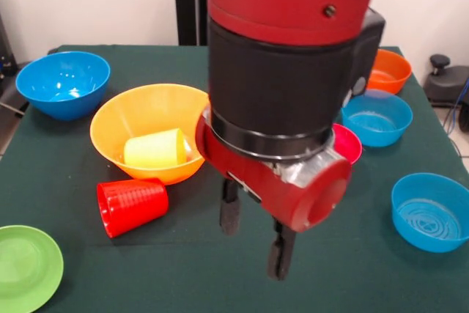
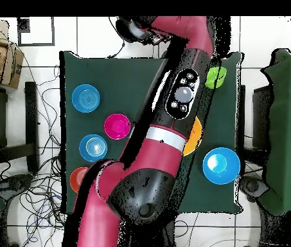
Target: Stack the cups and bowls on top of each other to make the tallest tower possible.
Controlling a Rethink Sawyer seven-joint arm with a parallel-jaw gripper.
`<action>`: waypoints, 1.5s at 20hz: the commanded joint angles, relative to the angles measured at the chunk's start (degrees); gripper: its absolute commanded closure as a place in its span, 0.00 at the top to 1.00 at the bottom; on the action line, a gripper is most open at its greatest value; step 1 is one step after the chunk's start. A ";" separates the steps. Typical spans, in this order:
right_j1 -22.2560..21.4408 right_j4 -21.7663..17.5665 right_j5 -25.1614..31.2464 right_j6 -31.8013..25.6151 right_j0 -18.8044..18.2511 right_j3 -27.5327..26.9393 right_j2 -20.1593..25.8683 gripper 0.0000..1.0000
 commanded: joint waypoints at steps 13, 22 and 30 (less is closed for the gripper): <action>5.30 3.73 0.98 10.23 1.12 -0.55 -6.13 1.00; 4.03 1.41 -1.11 9.02 2.71 3.22 -2.84 1.00; 2.85 -0.28 -3.64 9.06 5.04 7.43 -0.24 1.00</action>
